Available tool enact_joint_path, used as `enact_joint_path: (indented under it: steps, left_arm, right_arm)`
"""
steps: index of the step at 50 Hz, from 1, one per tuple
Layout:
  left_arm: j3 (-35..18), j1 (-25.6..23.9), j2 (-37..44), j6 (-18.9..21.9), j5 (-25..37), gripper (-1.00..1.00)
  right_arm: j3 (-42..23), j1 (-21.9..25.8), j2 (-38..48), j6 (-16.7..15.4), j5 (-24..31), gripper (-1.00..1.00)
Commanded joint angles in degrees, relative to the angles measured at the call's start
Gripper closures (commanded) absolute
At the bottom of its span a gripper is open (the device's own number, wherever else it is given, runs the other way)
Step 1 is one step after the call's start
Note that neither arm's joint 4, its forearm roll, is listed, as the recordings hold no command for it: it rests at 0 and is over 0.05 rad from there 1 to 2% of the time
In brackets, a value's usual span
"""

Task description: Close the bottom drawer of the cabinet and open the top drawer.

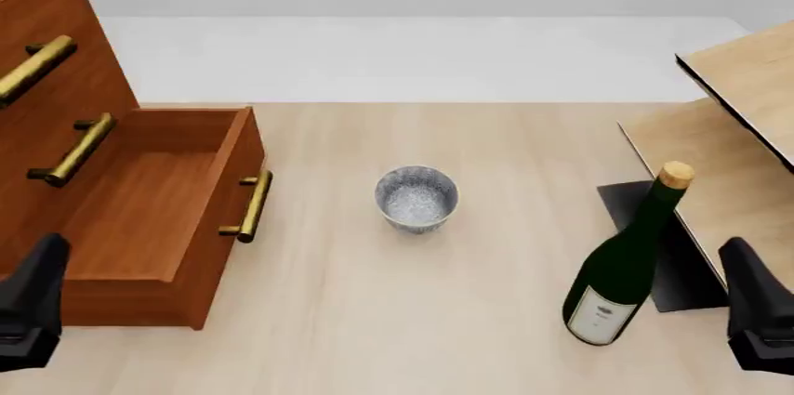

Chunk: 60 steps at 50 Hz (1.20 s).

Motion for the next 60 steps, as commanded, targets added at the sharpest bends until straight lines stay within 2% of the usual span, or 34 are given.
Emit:
enact_joint_path:
  steps: [1,15,25,27,28,33,35,36,45,49,53,54,56,59,60]
  left_arm:
    - [1.3,0.6,0.5,0.7,-1.6,-1.0]
    - [1.4,0.6,0.5,0.8,-1.5,-1.0]
    - [0.9,0.1,1.7,-0.8,-1.7,-1.0]
    - [0.6,-0.2,2.6,-0.4,-2.0,-1.0]
    - [0.3,-0.6,3.5,1.3,-2.3,-1.0]
    - [-1.4,-1.3,4.8,-0.2,-2.1,-1.0]
    - [-2.6,-1.4,6.6,-0.4,-2.6,-1.0]
    - [-4.2,-1.4,6.4,-2.2,-1.7,-1.0]
    - [-12.6,-4.7,10.8,-0.4,1.3,-1.0]
    - [-16.5,-5.7,16.1,0.7,1.7,-1.0]
    - [-20.3,-6.9,18.4,-0.5,3.1,-1.0]
    - [-21.7,-6.8,20.3,-1.8,3.8,-1.0]
    - [-23.7,-5.8,22.2,-1.5,5.2,-1.0]
    - [-26.6,-5.8,23.7,-3.8,7.5,-1.0]
    - [-27.1,-5.4,24.8,-3.5,8.1,-1.0]
  right_arm:
    - [-0.1,0.0,0.4,0.0,-0.3,-1.0]
    - [0.0,0.1,0.4,-0.1,-0.4,-1.0]
    - [0.0,0.2,0.3,-0.1,-0.3,-1.0]
    - [0.0,0.2,0.2,-0.1,-0.3,-1.0]
    - [0.0,0.1,0.3,-0.1,-0.3,-1.0]
    - [0.0,0.0,0.3,0.1,-0.5,-1.0]
    - [0.0,0.0,0.3,0.1,-0.5,-1.0]
    - [0.0,0.0,0.4,0.1,-0.6,-1.0]
    - [0.0,-0.1,0.4,0.3,-0.5,-1.0]
    - [0.0,-0.1,0.4,0.3,-0.5,-1.0]
    - [0.1,-0.2,0.3,0.3,-0.4,-1.0]
    - [0.1,-0.2,0.3,0.4,-0.4,-1.0]
    - [0.1,-0.2,0.3,0.4,-0.4,-1.0]
    - [0.1,-0.3,0.6,0.6,-0.6,-1.0]
    - [0.1,-0.4,0.8,0.7,-0.7,-1.0]
